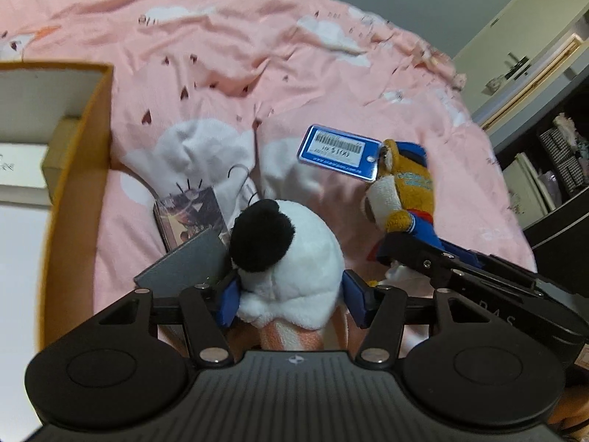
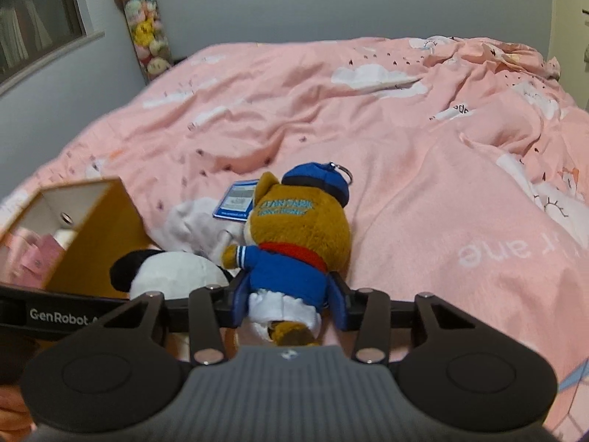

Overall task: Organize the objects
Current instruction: 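Lift both plush toys and carry them toward the white box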

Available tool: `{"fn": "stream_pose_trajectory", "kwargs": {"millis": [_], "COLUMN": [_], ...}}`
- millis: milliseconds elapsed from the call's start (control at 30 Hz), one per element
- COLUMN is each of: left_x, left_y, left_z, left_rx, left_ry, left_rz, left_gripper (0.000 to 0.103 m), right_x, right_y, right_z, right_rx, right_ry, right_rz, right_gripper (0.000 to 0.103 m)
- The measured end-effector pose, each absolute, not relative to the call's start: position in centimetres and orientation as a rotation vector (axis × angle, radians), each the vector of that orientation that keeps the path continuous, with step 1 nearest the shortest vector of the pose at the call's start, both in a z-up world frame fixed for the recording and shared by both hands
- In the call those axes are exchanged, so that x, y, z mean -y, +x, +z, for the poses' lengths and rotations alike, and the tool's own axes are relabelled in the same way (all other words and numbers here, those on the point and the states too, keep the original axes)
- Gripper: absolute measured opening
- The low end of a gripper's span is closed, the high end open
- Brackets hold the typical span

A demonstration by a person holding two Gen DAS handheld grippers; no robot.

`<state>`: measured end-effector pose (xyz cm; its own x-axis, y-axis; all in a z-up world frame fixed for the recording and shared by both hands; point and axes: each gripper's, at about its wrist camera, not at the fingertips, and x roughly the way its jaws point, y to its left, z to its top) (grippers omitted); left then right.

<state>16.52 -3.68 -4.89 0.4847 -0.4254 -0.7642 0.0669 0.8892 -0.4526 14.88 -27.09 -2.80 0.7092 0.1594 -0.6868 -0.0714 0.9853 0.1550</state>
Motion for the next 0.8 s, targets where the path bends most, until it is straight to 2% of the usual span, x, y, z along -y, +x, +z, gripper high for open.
{"fn": "stream_pose_trajectory", "kwargs": {"millis": [300, 433, 633, 800], "left_x": [-0.5, -3.7, -8.5, -11.7], "left_y": [11.8, 9.9, 9.8, 11.0], "left_z": [3.2, 5.2, 5.5, 3.0], "left_rx": [-0.845, -0.775, -0.793, -0.856], "left_ry": [-0.338, -0.329, -0.325, -0.328], "left_rz": [-0.253, -0.177, -0.092, -0.038], "left_gripper": [0.066, 0.066, 0.066, 0.066], "right_x": [23.2, 20.1, 14.1, 9.6], "right_y": [12.5, 12.3, 13.0, 14.7], "right_z": [3.2, 4.9, 5.8, 4.7], "right_rx": [-0.652, -0.64, -0.681, -0.761], "right_ry": [0.171, 0.191, 0.14, 0.042], "right_rz": [0.315, 0.436, 0.536, 0.555], "right_gripper": [0.042, 0.042, 0.041, 0.041]}}
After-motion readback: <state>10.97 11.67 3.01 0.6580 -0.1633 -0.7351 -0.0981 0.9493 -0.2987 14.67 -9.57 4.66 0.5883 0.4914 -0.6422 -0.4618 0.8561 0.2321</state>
